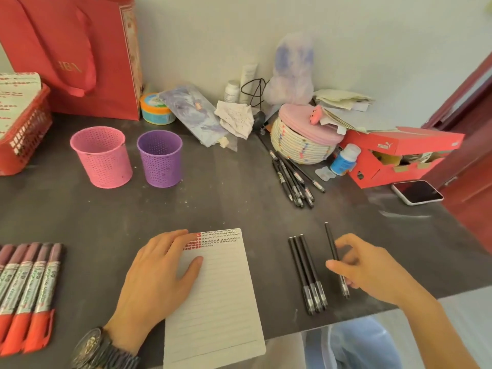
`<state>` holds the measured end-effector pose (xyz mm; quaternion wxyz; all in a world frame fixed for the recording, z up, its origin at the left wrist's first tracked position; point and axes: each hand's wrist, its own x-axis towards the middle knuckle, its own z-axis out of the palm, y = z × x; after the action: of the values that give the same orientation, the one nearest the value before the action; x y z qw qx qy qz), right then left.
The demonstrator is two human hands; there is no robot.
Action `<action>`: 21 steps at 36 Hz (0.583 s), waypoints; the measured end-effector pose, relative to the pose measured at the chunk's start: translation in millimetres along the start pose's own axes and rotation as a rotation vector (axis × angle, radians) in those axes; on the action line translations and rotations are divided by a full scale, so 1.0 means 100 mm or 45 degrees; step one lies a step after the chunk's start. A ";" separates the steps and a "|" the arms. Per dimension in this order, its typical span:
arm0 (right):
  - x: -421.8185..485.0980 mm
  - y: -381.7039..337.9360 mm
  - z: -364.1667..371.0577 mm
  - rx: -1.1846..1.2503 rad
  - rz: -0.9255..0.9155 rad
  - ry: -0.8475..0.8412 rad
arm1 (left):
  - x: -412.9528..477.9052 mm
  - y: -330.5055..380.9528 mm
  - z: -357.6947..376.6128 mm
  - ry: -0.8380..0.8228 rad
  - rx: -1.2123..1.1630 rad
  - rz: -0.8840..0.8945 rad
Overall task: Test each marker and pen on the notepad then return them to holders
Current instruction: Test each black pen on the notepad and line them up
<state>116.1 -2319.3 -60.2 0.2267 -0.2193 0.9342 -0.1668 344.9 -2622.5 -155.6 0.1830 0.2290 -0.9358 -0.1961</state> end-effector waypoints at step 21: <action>0.15 0.12 0.30 0.150 -0.070 -0.052 | 0.01 0.02 -0.02 0.004 0.022 -0.025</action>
<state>114.9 -2322.9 -95.8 0.2535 -0.2344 0.9116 -0.2232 344.1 -2621.5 -152.9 0.1807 0.2402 -0.9347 -0.1895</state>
